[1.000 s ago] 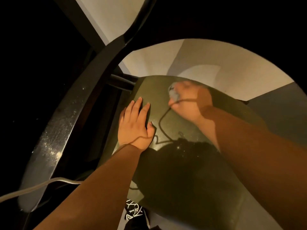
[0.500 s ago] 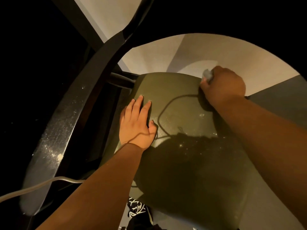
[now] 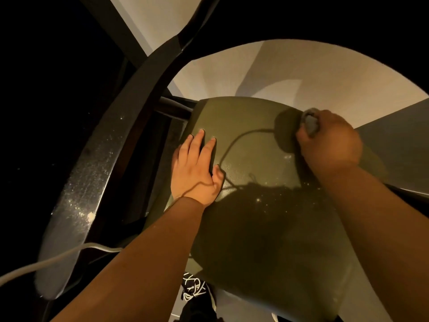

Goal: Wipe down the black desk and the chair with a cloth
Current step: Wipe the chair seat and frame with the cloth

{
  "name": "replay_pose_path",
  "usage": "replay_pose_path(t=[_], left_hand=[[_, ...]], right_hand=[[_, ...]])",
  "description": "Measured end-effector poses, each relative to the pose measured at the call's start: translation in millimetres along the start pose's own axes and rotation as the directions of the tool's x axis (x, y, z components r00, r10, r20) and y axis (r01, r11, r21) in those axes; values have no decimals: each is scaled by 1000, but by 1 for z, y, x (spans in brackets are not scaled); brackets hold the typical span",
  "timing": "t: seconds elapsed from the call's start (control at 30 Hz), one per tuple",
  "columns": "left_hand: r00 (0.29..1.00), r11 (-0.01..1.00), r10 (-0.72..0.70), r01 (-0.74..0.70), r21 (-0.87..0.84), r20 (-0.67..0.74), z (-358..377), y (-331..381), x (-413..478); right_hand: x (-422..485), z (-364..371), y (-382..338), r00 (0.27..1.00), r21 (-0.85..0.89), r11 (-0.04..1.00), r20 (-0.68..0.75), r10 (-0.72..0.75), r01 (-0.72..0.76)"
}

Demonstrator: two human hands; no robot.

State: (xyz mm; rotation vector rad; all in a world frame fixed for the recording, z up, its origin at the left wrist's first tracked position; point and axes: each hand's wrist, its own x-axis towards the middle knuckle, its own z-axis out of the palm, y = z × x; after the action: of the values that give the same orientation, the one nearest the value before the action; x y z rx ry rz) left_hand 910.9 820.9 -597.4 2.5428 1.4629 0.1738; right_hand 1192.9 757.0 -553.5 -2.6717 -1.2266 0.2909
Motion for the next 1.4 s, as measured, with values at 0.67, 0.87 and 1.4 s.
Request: replay_pose_path(t=[0.67,0.87,1.4], left_hand=[[1000,1000,-23,23,-5,6,-3,3,-1],[1000,1000,-11,11,2,-2,-2,4,-1],[997,999,-37,37,-10,67,-4,2,0]], right_hand=[[-40,25,-49,1000,70,997,-6,-18,19],[-59,29,-39,987,54,986,-35,-154,156],[-92,24,-28,988,1,988,-1,-153,153]])
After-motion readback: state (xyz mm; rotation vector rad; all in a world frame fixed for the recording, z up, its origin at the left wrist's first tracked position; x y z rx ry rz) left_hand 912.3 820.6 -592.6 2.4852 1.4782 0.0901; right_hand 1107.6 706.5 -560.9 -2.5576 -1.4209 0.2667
